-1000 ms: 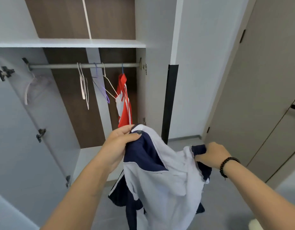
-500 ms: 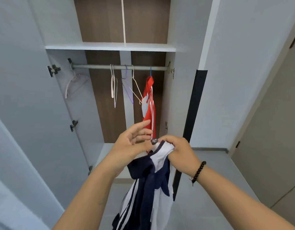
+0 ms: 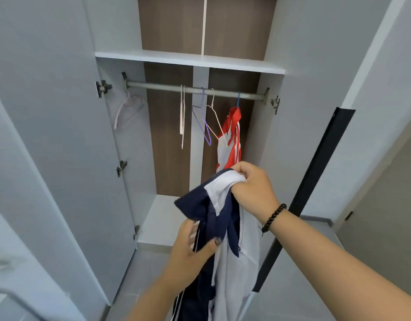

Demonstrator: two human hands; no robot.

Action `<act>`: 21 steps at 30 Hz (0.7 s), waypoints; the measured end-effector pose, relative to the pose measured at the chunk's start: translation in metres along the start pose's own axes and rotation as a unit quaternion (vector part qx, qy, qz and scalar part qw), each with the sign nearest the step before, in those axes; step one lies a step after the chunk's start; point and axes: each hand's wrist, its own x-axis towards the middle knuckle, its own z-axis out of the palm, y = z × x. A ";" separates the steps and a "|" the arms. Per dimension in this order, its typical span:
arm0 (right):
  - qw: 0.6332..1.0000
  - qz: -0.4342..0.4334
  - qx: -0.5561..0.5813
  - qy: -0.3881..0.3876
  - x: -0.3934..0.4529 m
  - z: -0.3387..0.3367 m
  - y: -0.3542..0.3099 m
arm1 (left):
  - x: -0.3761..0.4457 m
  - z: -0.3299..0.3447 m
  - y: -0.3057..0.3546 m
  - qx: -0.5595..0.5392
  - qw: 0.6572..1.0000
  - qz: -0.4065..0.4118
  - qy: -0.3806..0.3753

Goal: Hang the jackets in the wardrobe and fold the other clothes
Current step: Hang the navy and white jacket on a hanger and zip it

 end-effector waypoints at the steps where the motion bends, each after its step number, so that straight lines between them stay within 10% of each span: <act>1: 1.000 -0.006 -0.011 -0.009 0.003 0.006 -0.002 | 0.007 -0.002 0.004 -0.015 0.999 0.014 0.026; 9: 0.993 -0.006 -0.110 -0.034 0.035 0.024 -0.002 | 0.069 -0.085 0.027 0.008 0.983 -0.032 0.182; 15: 0.969 0.019 -0.229 -0.094 0.052 0.042 0.000 | 0.108 -0.127 0.052 0.011 0.997 -0.030 0.067; 21: 0.975 0.024 0.015 -0.221 0.048 0.109 -0.033 | 0.136 -0.147 0.077 0.061 0.992 0.060 -0.089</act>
